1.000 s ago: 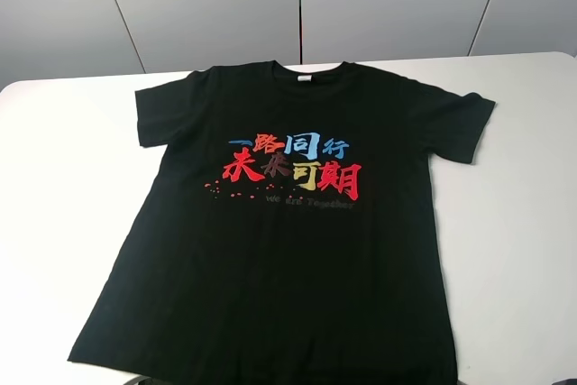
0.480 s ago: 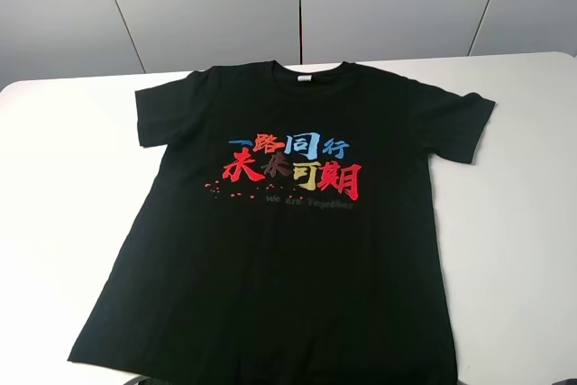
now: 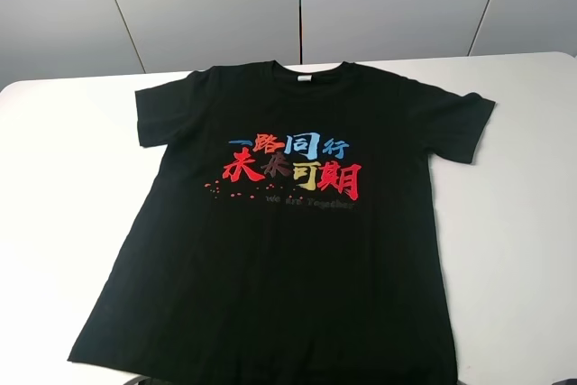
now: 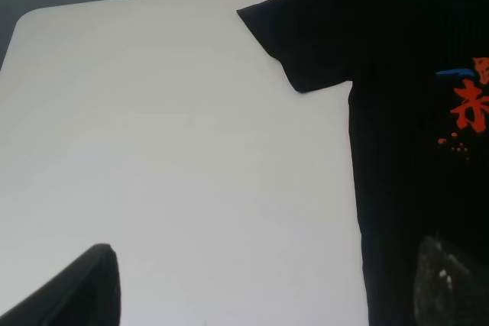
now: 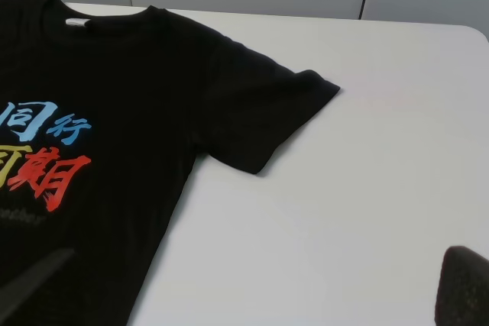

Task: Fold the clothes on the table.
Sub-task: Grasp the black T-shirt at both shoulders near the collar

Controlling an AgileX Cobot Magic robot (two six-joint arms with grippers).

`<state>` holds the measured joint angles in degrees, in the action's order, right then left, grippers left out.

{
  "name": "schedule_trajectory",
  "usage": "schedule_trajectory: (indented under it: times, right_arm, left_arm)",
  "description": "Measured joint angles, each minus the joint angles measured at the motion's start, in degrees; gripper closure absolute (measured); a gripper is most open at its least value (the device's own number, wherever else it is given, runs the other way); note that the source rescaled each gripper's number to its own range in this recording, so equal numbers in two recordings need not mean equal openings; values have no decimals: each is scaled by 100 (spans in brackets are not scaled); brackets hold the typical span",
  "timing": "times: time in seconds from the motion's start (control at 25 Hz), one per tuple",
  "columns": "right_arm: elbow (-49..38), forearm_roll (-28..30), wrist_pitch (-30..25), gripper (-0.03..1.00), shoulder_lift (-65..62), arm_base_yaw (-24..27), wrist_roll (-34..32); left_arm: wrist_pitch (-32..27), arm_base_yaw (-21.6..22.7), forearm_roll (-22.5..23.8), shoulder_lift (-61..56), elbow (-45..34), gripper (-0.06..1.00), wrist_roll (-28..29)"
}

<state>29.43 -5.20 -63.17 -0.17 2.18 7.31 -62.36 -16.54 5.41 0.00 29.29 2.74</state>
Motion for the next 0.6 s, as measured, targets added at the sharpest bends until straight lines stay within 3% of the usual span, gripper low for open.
schedule_trajectory:
  times: [0.6]
  right_arm:
    - [0,0,0,-2,0,0,0]
  left_arm:
    - [0,0,0,0,0,-6,97]
